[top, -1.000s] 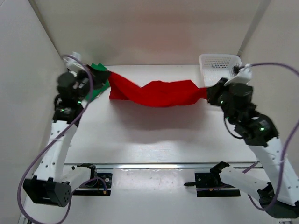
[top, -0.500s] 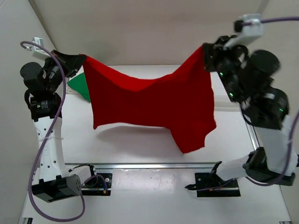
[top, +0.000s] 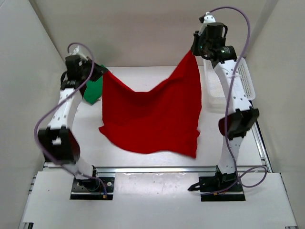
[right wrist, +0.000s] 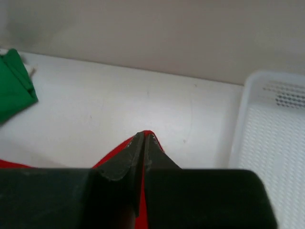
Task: Fold and stack the t-shirts
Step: Flatten out the tshirt
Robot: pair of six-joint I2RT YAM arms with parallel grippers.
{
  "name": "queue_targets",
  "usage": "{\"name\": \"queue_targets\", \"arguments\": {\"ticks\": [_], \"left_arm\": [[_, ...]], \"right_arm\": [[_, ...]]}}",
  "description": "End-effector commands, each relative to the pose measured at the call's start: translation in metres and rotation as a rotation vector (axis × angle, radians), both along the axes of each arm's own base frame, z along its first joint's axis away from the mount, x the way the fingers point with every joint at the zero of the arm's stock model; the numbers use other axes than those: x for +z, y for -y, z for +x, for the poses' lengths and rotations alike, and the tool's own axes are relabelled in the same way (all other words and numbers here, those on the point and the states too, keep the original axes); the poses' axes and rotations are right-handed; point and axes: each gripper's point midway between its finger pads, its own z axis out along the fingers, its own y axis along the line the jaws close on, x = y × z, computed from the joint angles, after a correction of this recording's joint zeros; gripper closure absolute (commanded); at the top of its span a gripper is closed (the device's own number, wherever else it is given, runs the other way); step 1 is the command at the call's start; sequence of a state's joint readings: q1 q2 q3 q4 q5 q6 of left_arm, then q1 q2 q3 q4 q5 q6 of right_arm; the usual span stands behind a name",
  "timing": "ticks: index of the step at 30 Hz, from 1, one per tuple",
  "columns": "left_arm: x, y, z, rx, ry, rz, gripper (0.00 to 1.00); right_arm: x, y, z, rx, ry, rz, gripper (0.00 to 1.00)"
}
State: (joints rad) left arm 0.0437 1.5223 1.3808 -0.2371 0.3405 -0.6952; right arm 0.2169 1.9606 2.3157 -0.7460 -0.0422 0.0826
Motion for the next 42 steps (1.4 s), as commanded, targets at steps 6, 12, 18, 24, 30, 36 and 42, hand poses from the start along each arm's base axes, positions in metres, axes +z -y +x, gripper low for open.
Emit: {"name": "queue_targets", "arguments": {"ticks": [6, 12, 18, 24, 30, 36, 42], "left_arm": [[0.145, 0.012, 0.073, -0.032, 0.284, -0.073, 1.00], [0.230, -0.035, 0.058, 0.017, 0.479, -0.176, 1.00], [0.215, -0.054, 0.055, 0.052, 0.475, -0.172, 1.00], [0.168, -0.057, 0.033, 0.095, 0.421, -0.104, 1.00], [0.014, -0.044, -0.027, 0.145, 0.217, 0.001, 1.00], [-0.116, -0.038, -0.129, 0.196, 0.053, 0.070, 1.00], [-0.184, -0.043, -0.185, 0.203, -0.104, 0.110, 1.00]], "right_arm": [[0.174, 0.022, 0.005, 0.022, 0.510, 0.209, 1.00], [0.276, 0.053, -0.062, 0.029, 0.780, 0.249, 1.00], [0.243, 0.073, -0.069, -0.012, 0.673, 0.193, 1.00], [0.109, 0.078, -0.067, -0.056, 0.388, 0.152, 1.00], [-0.010, 0.079, -0.129, -0.091, 0.234, 0.152, 1.00], [-0.139, 0.054, -0.210, -0.083, -0.038, 0.240, 1.00], [-0.223, 0.041, -0.293, -0.100, -0.344, 0.356, 0.99]]}}
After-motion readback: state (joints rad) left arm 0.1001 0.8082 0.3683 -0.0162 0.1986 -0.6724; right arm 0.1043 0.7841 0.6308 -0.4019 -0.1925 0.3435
